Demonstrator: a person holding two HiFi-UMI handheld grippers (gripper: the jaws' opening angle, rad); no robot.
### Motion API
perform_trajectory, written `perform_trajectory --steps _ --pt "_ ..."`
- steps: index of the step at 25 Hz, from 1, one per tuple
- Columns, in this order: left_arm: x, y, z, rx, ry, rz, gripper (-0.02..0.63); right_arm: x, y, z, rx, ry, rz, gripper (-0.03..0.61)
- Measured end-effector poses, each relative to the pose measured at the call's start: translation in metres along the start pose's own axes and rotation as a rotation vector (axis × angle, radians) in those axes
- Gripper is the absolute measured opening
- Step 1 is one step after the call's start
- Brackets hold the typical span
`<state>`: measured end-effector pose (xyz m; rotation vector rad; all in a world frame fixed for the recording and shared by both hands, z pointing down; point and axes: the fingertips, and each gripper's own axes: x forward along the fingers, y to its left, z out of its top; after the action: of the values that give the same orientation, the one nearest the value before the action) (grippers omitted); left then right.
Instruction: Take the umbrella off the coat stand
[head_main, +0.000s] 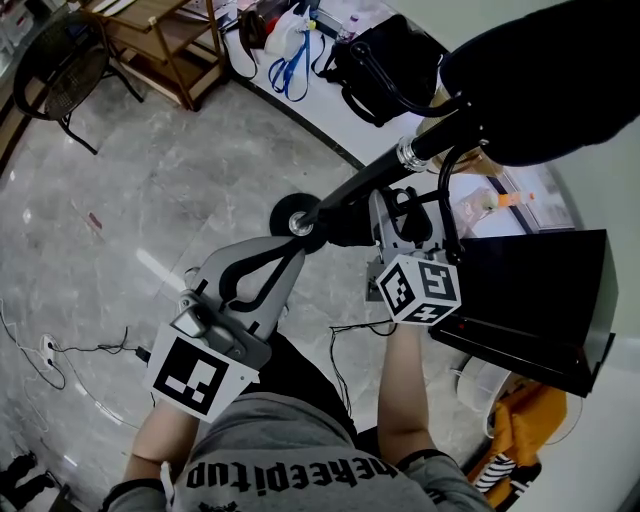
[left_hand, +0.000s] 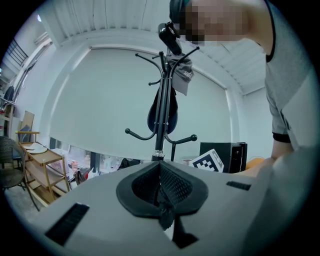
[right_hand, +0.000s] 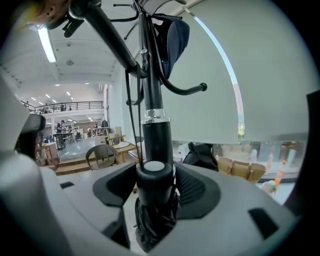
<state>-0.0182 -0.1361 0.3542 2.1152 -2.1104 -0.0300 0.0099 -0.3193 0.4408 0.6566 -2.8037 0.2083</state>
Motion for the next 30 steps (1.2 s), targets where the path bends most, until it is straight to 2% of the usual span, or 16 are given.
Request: perform_trajectory --steps 5,8,11,17,30 --pt "0.001 0.002 0.000 0.000 0.001 0.005 0.015 0.005 -0.002 0.001 -0.003 -0.004 -0.011 0.238" --pt "0.001 0.003 0.000 0.005 0.003 0.002 0.015 0.005 0.001 0.000 -0.024 -0.004 -0.011 0.207" --pt "-0.001 0.003 0.001 0.007 0.005 0.001 0.015 0.004 0.004 0.000 -0.030 -0.015 -0.011 0.204" --pt "-0.005 0.005 0.003 0.005 0.003 0.002 0.015 -0.003 0.005 0.004 0.028 -0.035 -0.018 0.202" --pt "-0.011 -0.003 0.010 0.013 -0.019 -0.036 0.015 -0.031 0.013 0.040 0.036 -0.110 -0.048 0.201"
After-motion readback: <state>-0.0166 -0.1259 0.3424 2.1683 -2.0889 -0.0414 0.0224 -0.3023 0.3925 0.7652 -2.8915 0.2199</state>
